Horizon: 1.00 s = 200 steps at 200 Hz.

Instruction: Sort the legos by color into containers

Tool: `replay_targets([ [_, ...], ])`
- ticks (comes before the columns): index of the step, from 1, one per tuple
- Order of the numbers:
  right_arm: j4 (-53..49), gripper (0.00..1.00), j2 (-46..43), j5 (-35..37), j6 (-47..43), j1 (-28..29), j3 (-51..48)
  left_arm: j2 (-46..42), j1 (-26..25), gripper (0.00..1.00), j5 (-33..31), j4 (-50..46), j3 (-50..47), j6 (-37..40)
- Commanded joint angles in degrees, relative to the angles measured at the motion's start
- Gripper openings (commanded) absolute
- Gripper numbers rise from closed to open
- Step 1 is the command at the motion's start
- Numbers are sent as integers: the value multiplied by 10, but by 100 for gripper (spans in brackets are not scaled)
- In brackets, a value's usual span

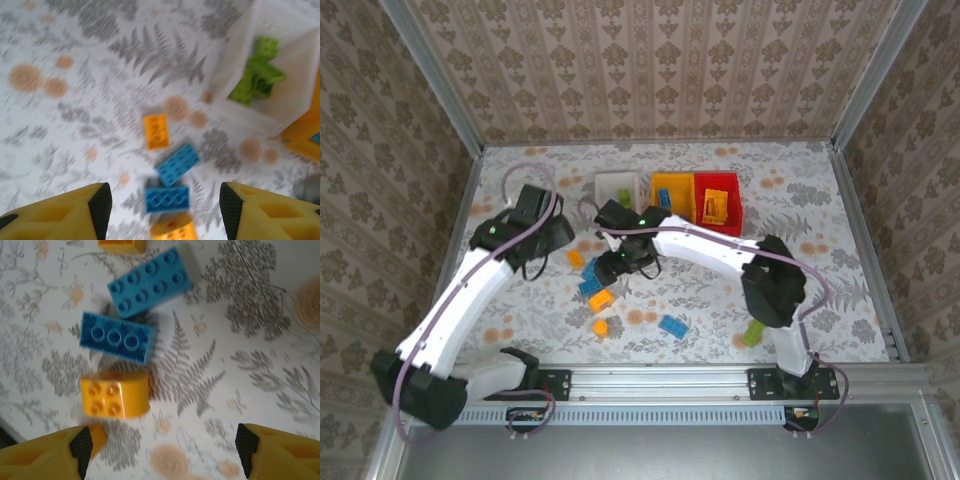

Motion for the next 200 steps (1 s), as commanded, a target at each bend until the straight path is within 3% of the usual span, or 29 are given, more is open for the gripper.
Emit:
replay_targets([
  [1, 11, 79, 53, 41, 16, 9, 66, -80, 0, 63, -3, -46, -48, -36],
  [43, 37, 78, 148, 83, 6, 20, 164, -181, 26, 65, 44, -100, -101, -24],
  [118, 12, 77, 299, 126, 8, 32, 357, -231, 45, 65, 94, -205, -79, 45],
  [176, 28, 63, 340, 136, 21, 41, 373, -232, 50, 65, 92, -228, -53, 81],
  [200, 16, 52, 353, 152, 31, 45, 390, -231, 53, 65, 93, -229, -49, 90],
])
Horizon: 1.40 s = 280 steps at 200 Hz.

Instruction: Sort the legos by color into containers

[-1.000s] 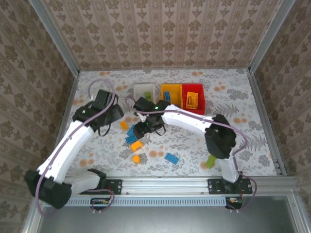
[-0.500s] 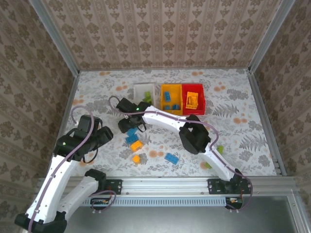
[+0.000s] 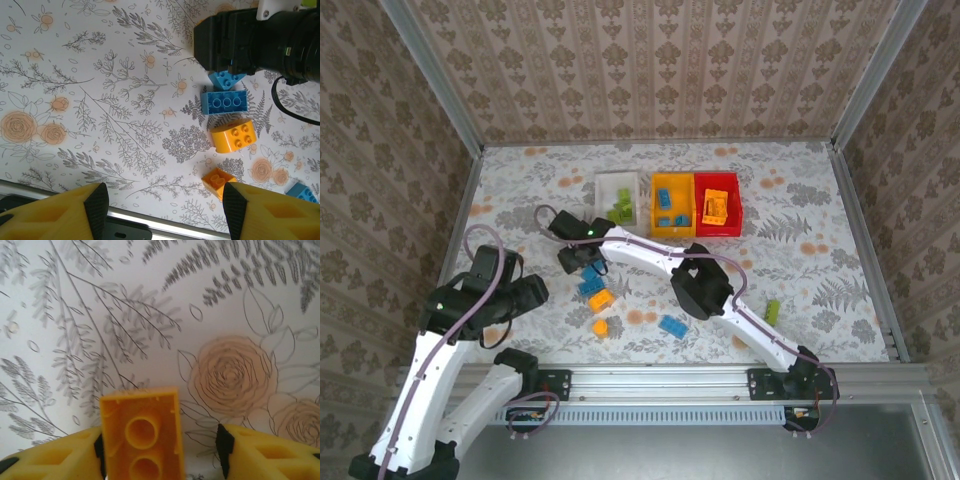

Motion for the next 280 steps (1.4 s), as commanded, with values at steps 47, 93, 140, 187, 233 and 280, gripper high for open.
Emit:
replay_targets([
  [47, -19, 29, 10, 36, 22, 11, 26, 0, 12, 65, 10, -11, 16, 32],
  [93, -16, 23, -107, 49, 18, 3, 8, 6, 13, 65, 64, 71, 11, 50],
  [140, 44, 23, -360, 55, 65, -75, -256, 96, -19, 62, 147, 255, 32, 93],
  [187, 33, 23, -508, -1, 104, -247, -454, 285, -155, 62, 96, 369, 115, 150],
  [233, -5, 23, -456, -81, 99, -381, -451, 453, -244, 62, 77, 401, 203, 208],
  [280, -32, 24, -340, -106, 76, -432, -345, 524, -254, 62, 89, 411, 244, 206],
])
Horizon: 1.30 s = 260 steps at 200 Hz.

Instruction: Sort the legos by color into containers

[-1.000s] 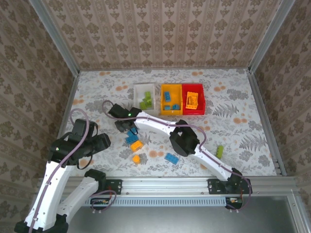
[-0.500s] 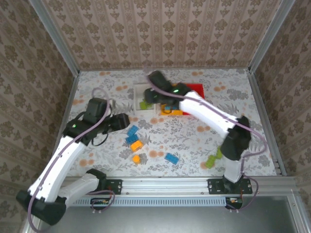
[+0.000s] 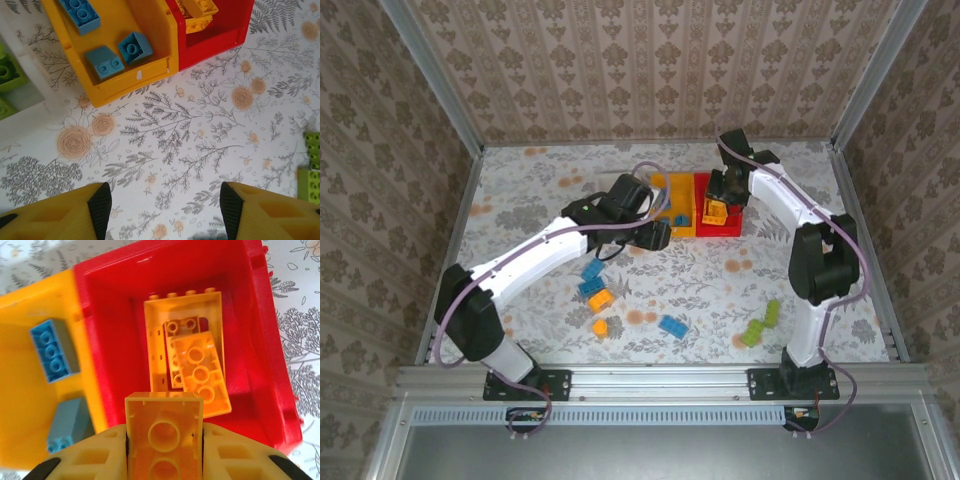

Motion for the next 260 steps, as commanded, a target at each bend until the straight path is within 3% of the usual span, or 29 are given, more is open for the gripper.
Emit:
replay_targets([
  [1, -30, 24, 48, -33, -15, -11, 71, 10, -3, 62, 0, 12, 29, 18],
  [31, -74, 25, 126, -38, -14, -19, 158, 18, -3, 62, -12, 5, 25, 17],
  [57, -87, 39, 145, -29, -4, -21, 179, 13, -4, 64, -25, -9, 25, 24],
  [99, -83, 54, 111, -29, -6, -18, 180, 1, -3, 65, -45, -32, 11, 34],
  [154, -91, 56, 0, -2, -23, 1, 160, -22, -5, 67, -34, -43, -24, 80],
  [188, -73, 57, -110, 5, -43, 32, 53, -30, -17, 69, 41, -47, -62, 211],
  [224, -35, 62, -257, -38, -33, 63, -122, -61, -132, 74, 48, -6, -159, 462],
  [260, 8, 76, -400, -168, -7, 64, -263, -63, -168, 83, 47, 156, -259, 514],
])
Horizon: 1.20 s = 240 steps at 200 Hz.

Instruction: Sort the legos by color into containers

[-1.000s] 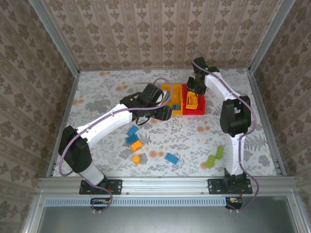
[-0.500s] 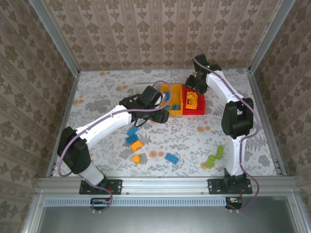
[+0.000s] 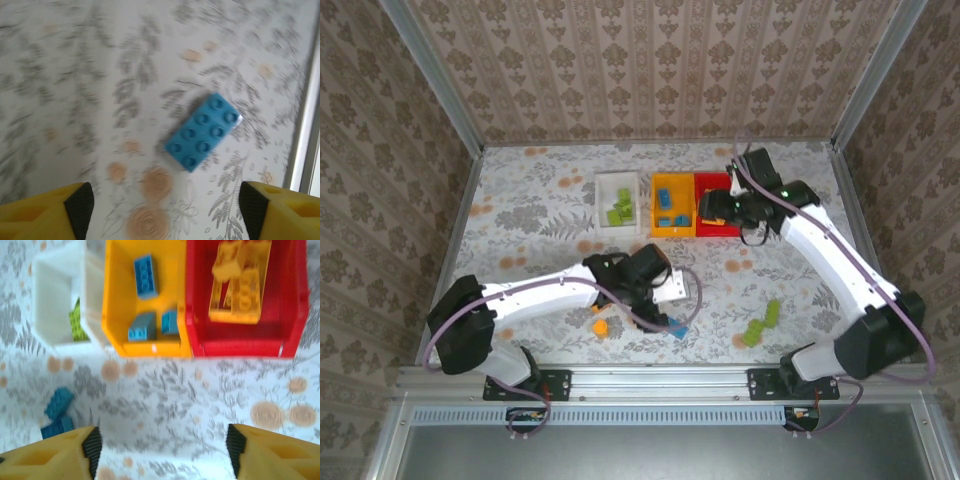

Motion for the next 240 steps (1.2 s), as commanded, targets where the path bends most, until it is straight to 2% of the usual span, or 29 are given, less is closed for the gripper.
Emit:
replay_targets([
  [1, 34, 77, -73, -107, 18, -3, -67, 0, -3, 83, 4, 108, -32, 99],
  [13, 39, 79, -103, -149, 29, -6, -99, 24, -13, 83, -3, 119, -33, 104],
  [31, 18, 80, -135, -164, 46, -6, -126, 43, -34, 83, -16, 148, -45, 124],
  [49, 7, 80, -165, -165, 57, -5, -143, 58, -42, 84, -23, 177, -51, 129],
  [83, -18, 81, -196, -155, 69, -6, -147, 93, -49, 84, 2, 170, -37, 150],
  [140, -32, 81, -199, -150, 64, -13, -146, 118, -57, 74, 4, 139, -31, 150],
  [208, -30, 79, -186, -152, 63, -16, -138, 167, -61, 36, -46, 149, 6, 109],
  [240, -19, 79, -187, -161, 61, -16, -129, 127, -32, 31, -88, 179, 19, 43],
])
